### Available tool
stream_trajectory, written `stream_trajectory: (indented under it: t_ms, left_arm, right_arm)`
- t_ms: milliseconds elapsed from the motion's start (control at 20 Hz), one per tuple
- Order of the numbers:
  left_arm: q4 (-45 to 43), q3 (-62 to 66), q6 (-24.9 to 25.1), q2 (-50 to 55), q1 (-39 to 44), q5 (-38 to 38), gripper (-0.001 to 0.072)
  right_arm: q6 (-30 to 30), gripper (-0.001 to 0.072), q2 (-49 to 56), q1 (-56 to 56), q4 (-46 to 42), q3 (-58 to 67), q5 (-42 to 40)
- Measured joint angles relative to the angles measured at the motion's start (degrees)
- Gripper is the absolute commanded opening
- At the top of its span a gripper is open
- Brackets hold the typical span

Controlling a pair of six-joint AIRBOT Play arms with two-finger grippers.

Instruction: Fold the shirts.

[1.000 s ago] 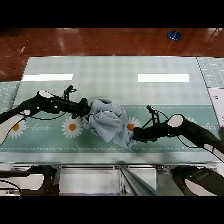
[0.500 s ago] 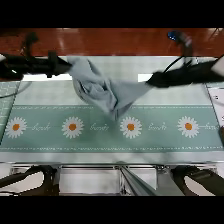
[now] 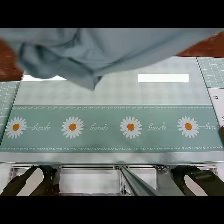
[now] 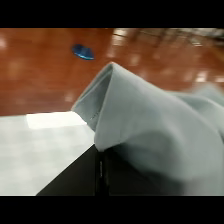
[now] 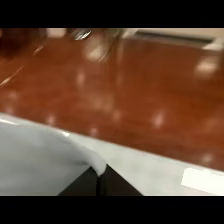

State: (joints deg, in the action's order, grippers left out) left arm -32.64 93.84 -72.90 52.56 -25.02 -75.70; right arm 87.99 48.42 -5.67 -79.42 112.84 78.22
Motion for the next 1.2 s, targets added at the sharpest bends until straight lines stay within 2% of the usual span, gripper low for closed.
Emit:
stream_trajectory:
  t_ms: [150, 400, 550, 700, 800, 950, 1050, 1200]
  left_arm:
    - [-12.81, 0.83, -2.32, -7.08, 2.51, -0.76, 0.0017]
    - [-34.56, -0.72, -7.08, -15.93, 18.10, -5.55, 0.0017]
    - [-43.87, -4.70, -9.29, -19.47, 25.49, -9.64, 0.0017]
    - [-49.03, -11.52, -10.62, -20.81, 28.48, -10.97, 0.0017]
    - [-50.88, -17.73, -11.54, -20.59, 29.35, -8.81, 0.0017]
    - [-52.17, -26.71, -12.76, -16.98, 29.99, -0.72, 0.0017]
    - [-52.41, -30.08, -13.46, -11.56, 30.16, 4.98, 0.0018]
    - [-50.31, -30.47, -13.68, 0.15, 30.29, 12.11, 0.0018]
  right_arm:
    - [1.66, 0.0020, -5.35, 0.09, -7.48, 1.70, 4.72]
    - [4.07, 0.0020, -11.56, 0.11, -13.73, -1.25, 17.07]
    - [5.79, 0.0019, -15.61, 0.11, -14.47, -9.77, 22.29]
    - [8.20, 0.0019, -19.98, 0.11, -14.86, -23.87, 23.50]
    - [9.86, 0.0018, -22.16, 0.11, -14.91, -34.69, 21.35]
    - [12.13, 0.0019, -22.73, 0.11, -15.30, -49.90, 14.25]
    - [13.53, 0.0020, -19.69, 0.11, -15.56, -57.27, 7.28]
    - [14.95, 0.0020, -11.04, 0.39, -15.87, -62.03, -3.02]
